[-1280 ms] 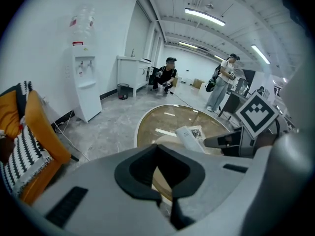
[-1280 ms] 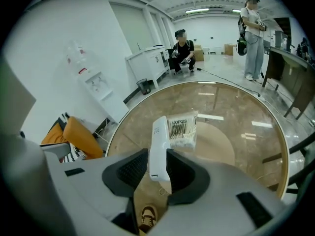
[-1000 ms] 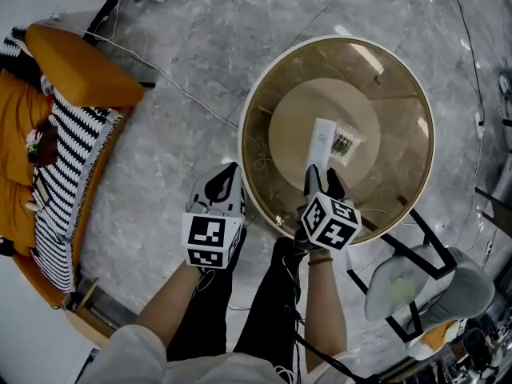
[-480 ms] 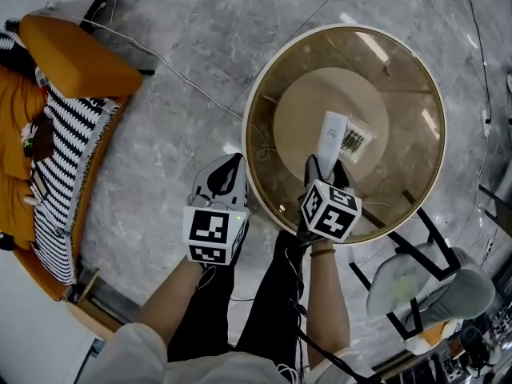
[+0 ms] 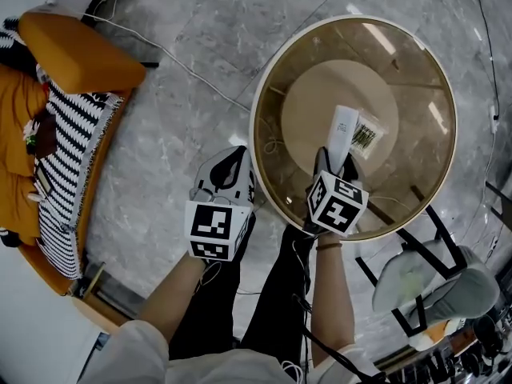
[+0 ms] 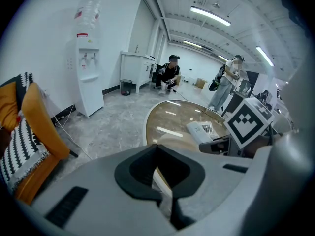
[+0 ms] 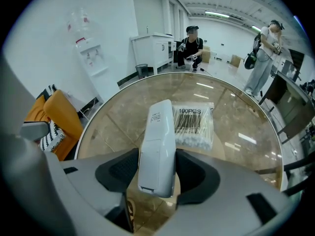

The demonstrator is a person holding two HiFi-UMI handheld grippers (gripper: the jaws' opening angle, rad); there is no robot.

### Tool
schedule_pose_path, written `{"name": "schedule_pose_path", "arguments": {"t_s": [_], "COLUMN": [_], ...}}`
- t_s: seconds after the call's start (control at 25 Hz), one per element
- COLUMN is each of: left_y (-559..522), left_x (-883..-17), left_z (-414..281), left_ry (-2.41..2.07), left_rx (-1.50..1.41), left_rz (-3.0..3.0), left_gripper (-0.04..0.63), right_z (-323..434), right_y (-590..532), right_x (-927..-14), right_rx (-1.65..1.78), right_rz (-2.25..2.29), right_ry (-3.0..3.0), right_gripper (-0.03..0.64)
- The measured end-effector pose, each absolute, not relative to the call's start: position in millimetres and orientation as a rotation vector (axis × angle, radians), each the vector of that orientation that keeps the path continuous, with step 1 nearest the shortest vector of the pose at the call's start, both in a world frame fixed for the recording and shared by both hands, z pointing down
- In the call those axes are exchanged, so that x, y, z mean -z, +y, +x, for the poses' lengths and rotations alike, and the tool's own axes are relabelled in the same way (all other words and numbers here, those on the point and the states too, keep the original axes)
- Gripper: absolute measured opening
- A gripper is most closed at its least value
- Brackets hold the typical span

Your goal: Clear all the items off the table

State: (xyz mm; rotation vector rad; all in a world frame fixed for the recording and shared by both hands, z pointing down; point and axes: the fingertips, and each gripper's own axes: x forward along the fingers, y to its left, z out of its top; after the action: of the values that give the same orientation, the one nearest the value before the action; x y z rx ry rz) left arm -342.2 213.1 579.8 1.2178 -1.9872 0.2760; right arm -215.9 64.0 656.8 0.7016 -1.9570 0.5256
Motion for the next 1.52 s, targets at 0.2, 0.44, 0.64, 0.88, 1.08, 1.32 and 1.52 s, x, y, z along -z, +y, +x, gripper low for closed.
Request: {"name": "schedule_pose_path", "arguments": {"t_s": [0.2, 0.44, 0.64, 0.88, 1.08, 1.32, 1.52], "left_y": [214.2, 213.5, 211.9, 208.1, 202.0, 190.3, 183.8], "left_x": [-580.8, -579.7, -579.2, -577.7, -572.3, -564.4, -561.4], "left_z": [-340.8, -336.9, -332.9, -327.1, -316.7, -302.8, -282.4], "left_ry": [-1.985, -1.981, -1.980, -1.973, -1.968, -1.959, -1.939], "left_rx": [-0.275, -0.277, -0.284, -0.291, -0.302, -0.310, -0.324], "left_rz": [1.214, 1.220, 1.229, 1.241, 1.259, 1.300, 1.336], "left_gripper": [0.003, 0.003, 0.003, 0.003, 0.003, 0.003, 0.003], "right_z": [-214.9, -214.9, -213.9, -212.5, -204.7, -198.4, -184.4], "right_y": [64.5, 64.4, 65.1, 68.5, 73.2, 77.1, 74.1], "right_x": [-657.9, -655.8, -650.3, -640.3, -625.6, -608.4, -593.9], "right_rx": [-0.502, -0.563, -0.640, -0.700, -0.755, -0.954, -1.127], "right_rz": [0.713, 0.700, 0.708, 0.716, 0.719, 0.728, 0.761], "right_ry": [-1.935, -1.942, -1.970, -2.010, -2.047, -2.099, -2.139], "right_gripper": [0.250, 0.245, 0.244, 0.244, 0.242, 0.239, 0.238]}}
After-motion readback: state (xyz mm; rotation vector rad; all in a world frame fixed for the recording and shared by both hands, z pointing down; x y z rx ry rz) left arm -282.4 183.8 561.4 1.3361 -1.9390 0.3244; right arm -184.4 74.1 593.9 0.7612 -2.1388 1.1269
